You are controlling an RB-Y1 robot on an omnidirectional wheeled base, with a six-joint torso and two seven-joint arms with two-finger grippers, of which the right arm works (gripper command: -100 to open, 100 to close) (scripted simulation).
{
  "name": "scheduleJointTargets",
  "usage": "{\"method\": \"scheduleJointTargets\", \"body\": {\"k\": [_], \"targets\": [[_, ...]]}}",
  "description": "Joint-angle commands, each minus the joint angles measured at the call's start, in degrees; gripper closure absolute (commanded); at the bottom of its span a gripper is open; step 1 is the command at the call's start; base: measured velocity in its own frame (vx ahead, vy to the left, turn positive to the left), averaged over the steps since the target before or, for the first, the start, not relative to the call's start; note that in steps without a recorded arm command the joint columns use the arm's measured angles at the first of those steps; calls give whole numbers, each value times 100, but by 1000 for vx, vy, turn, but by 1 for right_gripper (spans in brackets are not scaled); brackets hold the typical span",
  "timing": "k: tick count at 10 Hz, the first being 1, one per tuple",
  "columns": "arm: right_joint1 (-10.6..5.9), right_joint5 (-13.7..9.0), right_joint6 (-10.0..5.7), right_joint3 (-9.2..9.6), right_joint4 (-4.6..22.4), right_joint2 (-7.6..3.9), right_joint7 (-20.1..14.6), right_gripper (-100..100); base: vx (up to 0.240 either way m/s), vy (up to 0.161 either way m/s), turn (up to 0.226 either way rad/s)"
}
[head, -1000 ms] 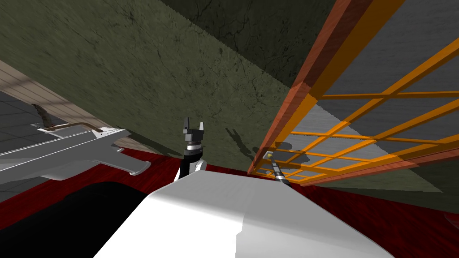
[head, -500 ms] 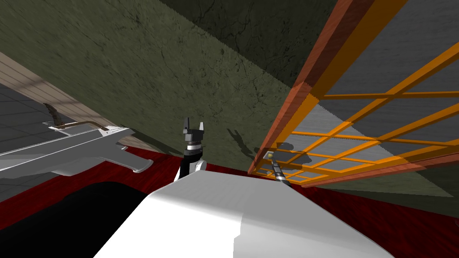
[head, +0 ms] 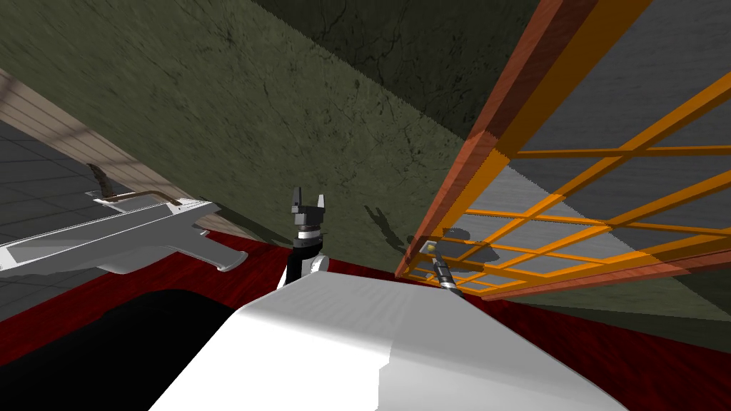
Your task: Pull the door open
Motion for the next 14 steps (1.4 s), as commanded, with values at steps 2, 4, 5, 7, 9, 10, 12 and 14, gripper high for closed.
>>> {"method": "scheduleJointTargets", "body": {"k": [2,4,5,7,9,10,12,14], "targets": [[67,-55,29,-2,-76,14,-398,-100,-16,-2,36],[108,-93,47,-3,-120,24,-637,-100,-22,-5,44],[149,-130,64,-4,-163,34,-844,-100,-16,-4,42],[191,-168,82,-6,-209,44,-1106,-100,-16,-4,30],[235,-208,100,-7,-255,54,-1347,-100,-24,-4,48],[278,-248,119,-8,-302,64,-1548,-100,-19,-3,47],[322,-287,137,-10,-349,75,-1813,-100,-15,-2,36],[365,-327,156,-11,-396,85,-2058,-100,-23,-3,49]]}}
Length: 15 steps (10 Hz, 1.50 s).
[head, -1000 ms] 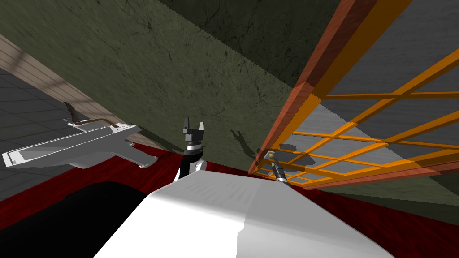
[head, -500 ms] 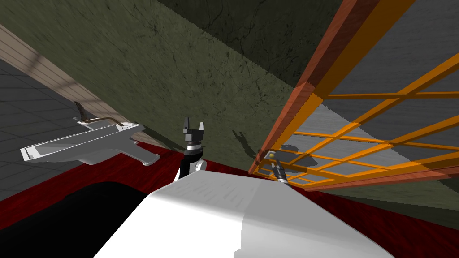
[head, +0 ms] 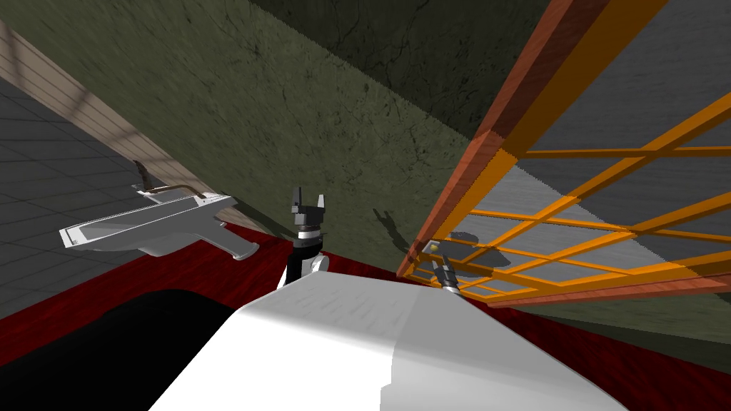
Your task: Pull the door open
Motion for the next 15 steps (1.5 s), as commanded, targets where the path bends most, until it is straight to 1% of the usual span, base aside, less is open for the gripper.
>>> {"method": "scheduleJointTargets", "body": {"k": [1,2,3,4,5,6,7,8,9,10,11,12,13,14,15], "targets": [[56,-48,30,-2,-63,11,-286,-100,-22,-4,39],[56,-48,30,-2,-63,11,-324,-100,-17,-5,23],[101,-89,49,-3,-111,21,-554,-100,-20,-3,40],[145,-129,68,-5,-159,32,-700,-100,-26,-3,62],[145,-129,68,-5,-159,32,-798,-100,-22,-1,36],[190,-170,87,-6,-207,42,-999,-100,-20,-5,51],[190,-170,87,-6,-207,42,-1035,-100,-15,-4,25],[235,-211,106,-8,-255,53,-1266,-100,-19,-1,49],[280,-252,124,-9,-303,64,-1412,-100,-29,-2,70],[280,-252,124,-9,-303,64,-1510,-100,-23,-1,22],[324,-293,143,-10,-351,74,-1707,-100,-21,0,48],[324,-293,143,-10,-351,74,-1747,-100,-14,-2,24],[369,-333,162,-12,-399,85,-1974,-100,-17,-1,48],[413,-373,181,-13,-446,95,-2119,-100,-27,-2,78],[413,-373,181,-13,-446,95,-2221,-100,-20,-3,20]]}}
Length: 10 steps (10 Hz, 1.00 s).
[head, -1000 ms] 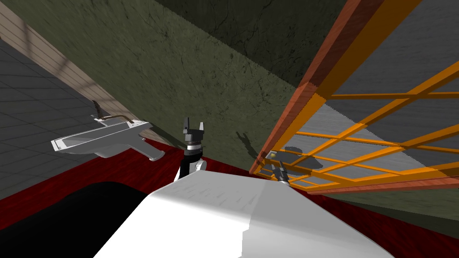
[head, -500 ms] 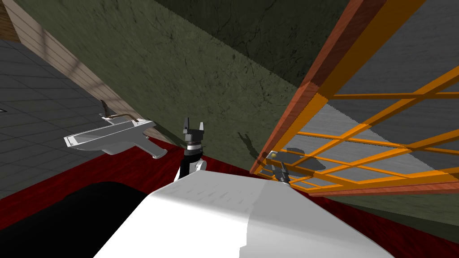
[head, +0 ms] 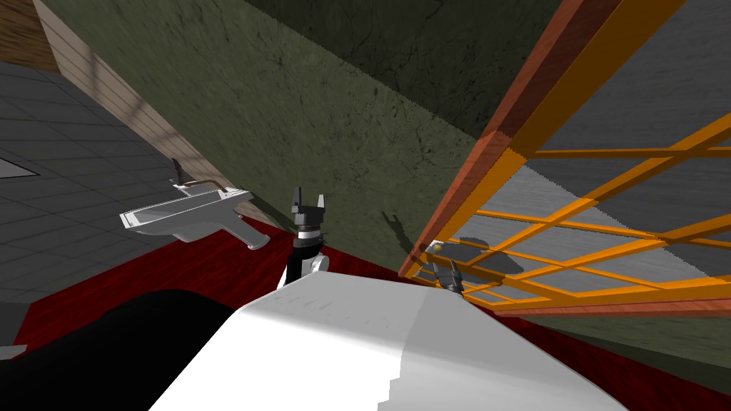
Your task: Pull the door open
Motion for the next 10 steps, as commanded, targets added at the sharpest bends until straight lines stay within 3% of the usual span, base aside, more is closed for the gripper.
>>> {"method": "scheduleJointTargets", "body": {"k": [1,10], "targets": [[61,-47,34,-2,-75,10,-286,-100,-23,-2,42],[272,-238,123,-8,-301,59,-1511,-100,-19,-1,39]]}}
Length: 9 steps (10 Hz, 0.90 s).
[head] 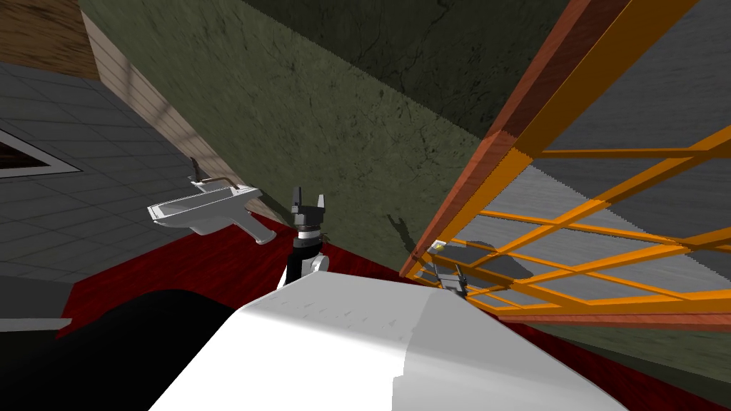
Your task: Pull the door open
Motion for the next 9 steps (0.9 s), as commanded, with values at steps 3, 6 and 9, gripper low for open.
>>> {"method": "scheduleJointTargets", "body": {"k": [3,6,9], "targets": [[94,-79,47,-3,-107,21,-551,-100,-17,0,36],[168,-147,78,-5,-186,38,-995,-100,-20,-2,39],[241,-213,109,-7,-264,55,-1407,-100,-16,1,39]]}}
